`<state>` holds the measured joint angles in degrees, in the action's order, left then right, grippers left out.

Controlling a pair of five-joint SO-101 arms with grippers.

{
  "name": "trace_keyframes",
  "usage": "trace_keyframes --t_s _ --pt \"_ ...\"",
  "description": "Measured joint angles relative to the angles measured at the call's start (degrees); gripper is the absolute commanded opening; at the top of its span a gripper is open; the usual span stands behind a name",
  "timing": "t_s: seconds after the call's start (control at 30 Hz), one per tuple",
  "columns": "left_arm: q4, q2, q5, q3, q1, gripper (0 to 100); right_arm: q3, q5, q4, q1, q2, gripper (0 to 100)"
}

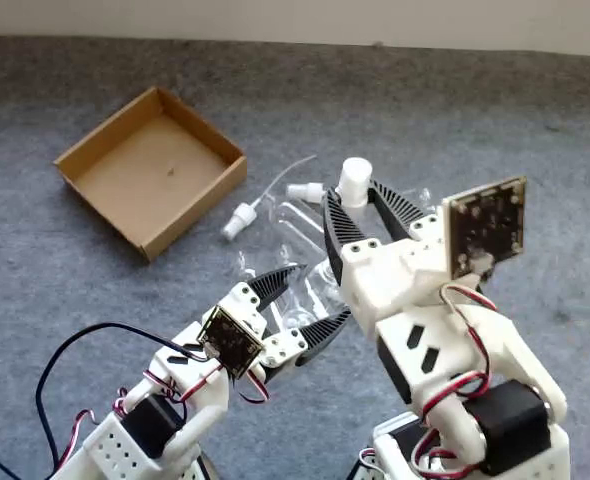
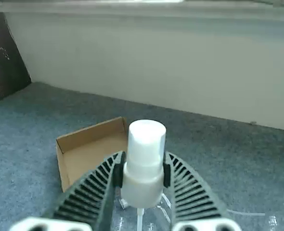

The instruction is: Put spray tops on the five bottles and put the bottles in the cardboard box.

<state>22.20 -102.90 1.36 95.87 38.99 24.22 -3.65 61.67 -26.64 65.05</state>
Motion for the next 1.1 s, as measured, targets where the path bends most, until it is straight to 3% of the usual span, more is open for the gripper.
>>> trace_keyframes --t_s 0.27,0.5,1.1 --pt "-1.5 0.0 0.0 0.0 0.0 15 0.5 0.0 5.2 -0.1 0.3 7.0" --pt "-1.8 0.0 0.0 0.0 -0.3 15 0.5 0.0 11.2 -0.4 0.4 21.9" --pt "-1.8 0.0 0.0 0.0 -1.0 15 -2.6 0.0 12.7 -0.3 0.4 22.1"
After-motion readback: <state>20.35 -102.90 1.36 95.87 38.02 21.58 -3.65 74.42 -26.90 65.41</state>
